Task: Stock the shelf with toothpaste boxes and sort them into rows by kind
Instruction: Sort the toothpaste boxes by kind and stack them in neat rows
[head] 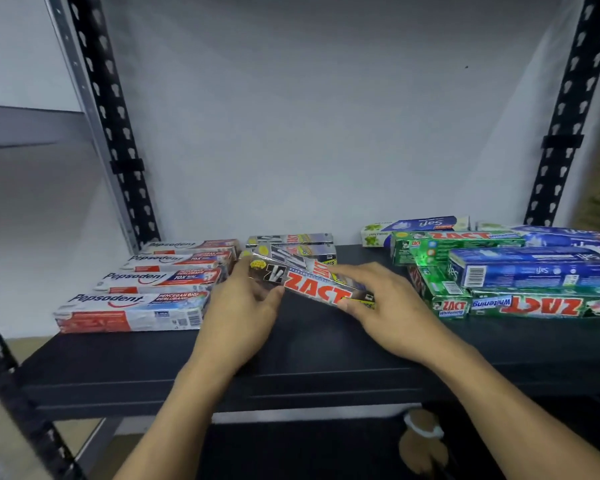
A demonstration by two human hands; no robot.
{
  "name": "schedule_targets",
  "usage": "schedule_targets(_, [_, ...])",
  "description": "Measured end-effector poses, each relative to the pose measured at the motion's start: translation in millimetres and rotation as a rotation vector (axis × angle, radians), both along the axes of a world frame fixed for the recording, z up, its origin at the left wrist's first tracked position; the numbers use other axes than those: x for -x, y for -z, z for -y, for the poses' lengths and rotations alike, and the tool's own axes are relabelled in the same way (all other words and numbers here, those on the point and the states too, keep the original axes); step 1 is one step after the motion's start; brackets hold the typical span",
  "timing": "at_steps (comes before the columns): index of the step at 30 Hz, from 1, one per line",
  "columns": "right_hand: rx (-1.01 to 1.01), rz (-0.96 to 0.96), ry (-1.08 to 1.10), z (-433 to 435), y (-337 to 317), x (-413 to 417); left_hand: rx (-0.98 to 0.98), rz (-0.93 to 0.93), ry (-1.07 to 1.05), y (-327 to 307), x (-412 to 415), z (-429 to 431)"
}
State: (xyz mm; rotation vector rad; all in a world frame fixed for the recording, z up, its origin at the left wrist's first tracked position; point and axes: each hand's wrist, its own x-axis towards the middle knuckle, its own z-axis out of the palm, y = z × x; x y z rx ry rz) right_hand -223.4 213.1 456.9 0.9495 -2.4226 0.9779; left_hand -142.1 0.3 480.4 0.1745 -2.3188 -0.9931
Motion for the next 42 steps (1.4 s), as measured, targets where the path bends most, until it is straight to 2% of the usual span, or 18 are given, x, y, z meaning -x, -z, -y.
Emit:
schedule_targets(2, [-0.039,-0.017,0.010,-0.7,1.9,5.6,0.204,-0.012,-0.046,-4.9,-8.7,11.5])
schedule_targets(5, [-0.140,-0.040,0.043,2.0,2.2,12.3,0.377,-0.098,-0.040,-12.7,-20.8,32.5])
schedule_targets(8, [-0.185,-0.032,0.043,7.9,-1.9,18.1,0.498,-0.163,-0.126,-11.5,-30.2,63.2])
schedule_targets(12, [-0.254,-0.011,0.032,18.0,-11.1,30.3,0.545,-0.076,-0.207,6.3,-40.3,94.2])
schedule_targets(14, [-0.304,-0.018,0.038,25.1,-16.8,37.5,0.505,-0.025,-0.193,13.7,-43.7,100.2])
schedule_targets(18, [-0.377,-0.029,0.003,41.6,-23.0,49.7,0.447,-0.036,-0.157,20.0,-43.5,104.3])
schedule_targets(22, [-0.284,-0.053,-0.042,46.8,-12.6,54.1,0.421,-0.047,-0.152,24.5,-40.1,108.6])
schedule_targets(27, [-0.270,-0.083,-0.025,44.9,-6.8,49.1,0.399,-0.115,-0.138,28.7,-38.3,110.2])
schedule_targets(31, [-0.237,-0.094,-0.022,44.7,-5.7,46.9,0.207,-0.267,-0.150,21.3,-41.4,108.1])
schedule_targets(33, [-0.177,-0.036,-0.004,42.1,-6.5,50.9,0.144,-0.287,-0.161,12.7,-39.2,110.3])
schedule_targets(35, [-0.001,0.155,0.008,35.9,-9.2,54.5,0.166,-0.234,-0.157,0.4,-32.4,114.5])
schedule_targets(38, [0.256,0.435,-0.076,24.8,-13.0,57.8,0.316,-0.065,-0.110,-21.2,-12.8,118.3])
schedule_targets(42, [0.330,0.492,-0.097,21.4,-12.9,57.6,0.466,0.127,0.023,-44.0,18.2,112.1])
